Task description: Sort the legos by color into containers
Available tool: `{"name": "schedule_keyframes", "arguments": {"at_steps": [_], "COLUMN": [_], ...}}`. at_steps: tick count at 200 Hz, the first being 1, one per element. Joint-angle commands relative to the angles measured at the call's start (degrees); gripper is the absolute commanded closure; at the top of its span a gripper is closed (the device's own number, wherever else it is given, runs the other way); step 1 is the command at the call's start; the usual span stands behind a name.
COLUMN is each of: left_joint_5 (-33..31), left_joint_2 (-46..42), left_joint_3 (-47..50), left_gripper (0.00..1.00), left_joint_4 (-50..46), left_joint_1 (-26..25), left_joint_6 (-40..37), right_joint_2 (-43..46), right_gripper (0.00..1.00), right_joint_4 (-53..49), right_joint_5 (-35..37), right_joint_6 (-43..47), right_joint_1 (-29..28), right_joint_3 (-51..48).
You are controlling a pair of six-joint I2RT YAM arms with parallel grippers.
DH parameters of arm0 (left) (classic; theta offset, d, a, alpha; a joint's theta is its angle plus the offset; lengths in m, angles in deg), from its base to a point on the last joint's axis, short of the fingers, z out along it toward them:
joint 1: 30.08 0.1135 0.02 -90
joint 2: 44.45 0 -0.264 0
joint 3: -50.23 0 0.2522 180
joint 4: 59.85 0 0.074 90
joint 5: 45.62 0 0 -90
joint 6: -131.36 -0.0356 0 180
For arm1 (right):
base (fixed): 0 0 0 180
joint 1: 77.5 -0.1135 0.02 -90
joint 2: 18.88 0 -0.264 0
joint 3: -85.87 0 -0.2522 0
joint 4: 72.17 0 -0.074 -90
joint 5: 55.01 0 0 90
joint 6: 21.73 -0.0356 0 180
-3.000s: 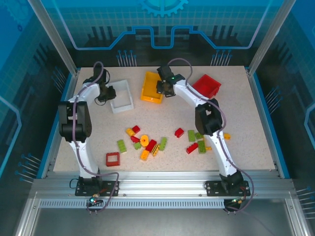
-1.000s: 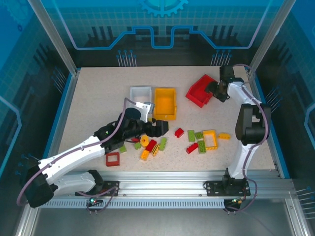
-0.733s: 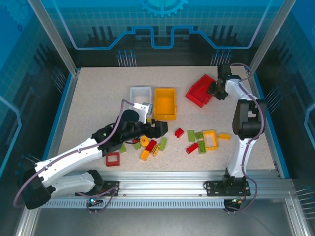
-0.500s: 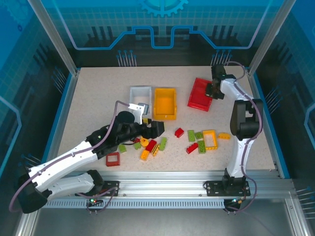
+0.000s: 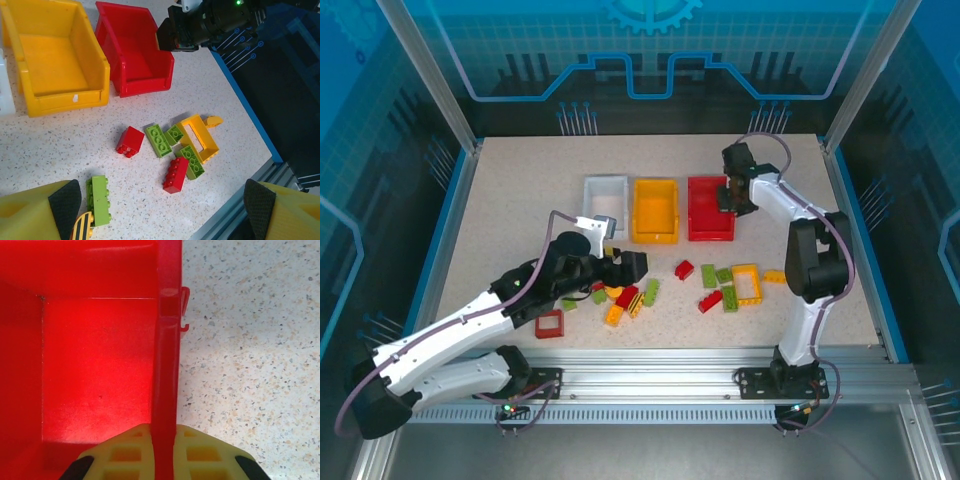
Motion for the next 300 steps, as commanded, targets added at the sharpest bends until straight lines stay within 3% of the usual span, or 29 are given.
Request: {"name": "schedule_keyframes", "arguments": {"at_steps": [1, 22, 54, 79, 99, 149, 186, 217, 300], "left_joint_5": [-0.50, -0.61, -0.48, -0.48, -0.90, -4.64, -4.42, -2.96, -2.63], "left_joint_2": [1.00, 1.46, 2.24, 2.82, 3.77, 10.76, 18.21, 22.61, 23.89], "left_joint_3": [0.15, 0.15, -0.13, -0.19, -0.19, -1.18, -2.98, -4.91, -4.69], "left_gripper": [0.11, 0.11, 0.12, 0.12, 0.12, 0.14, 0.15, 0.15, 0.16], "left_joint_4": [0.39, 0.82, 0.94, 1.54, 3.13, 10.98, 16.69, 18.79, 19.81], "left_joint_1": [-0.64, -0.99, -1.64, -2.54, -4.22, -12.73, -17.36, -18.59, -18.79], "left_joint_6": [0.64, 0.63, 0.56, 0.71, 1.42, 3.96, 5.70, 6.47, 7.11], "right_joint_2": [1.09, 0.71, 1.68, 8.10, 15.46, 36.30, 47.19, 46.47, 34.18], "right_gripper": [0.91, 0.85, 0.57, 0.39, 0.32, 0.38, 0.40, 0.44, 0.66], "right_joint_4": [0.93, 1.59, 0.59, 0.59, -0.33, -5.47, -7.93, -6.65, -4.05], "right_joint_5": [-2.10, -3.44, -1.46, 1.77, 4.83, 5.20, -1.59, -4.25, -7.52], "right_joint_6": [2.34, 2.95, 2.96, 0.76, -1.65, -15.20, -20.09, -17.55, -12.55], "right_joint_1": [-0.12, -0.17, -0.06, 0.32, 0.77, 3.39, 5.00, 6.32, 7.23], "right_joint_3": [-1.81, -1.76, -0.95, -3.23, -6.51, -26.09, -40.07, -44.68, -42.52]}}
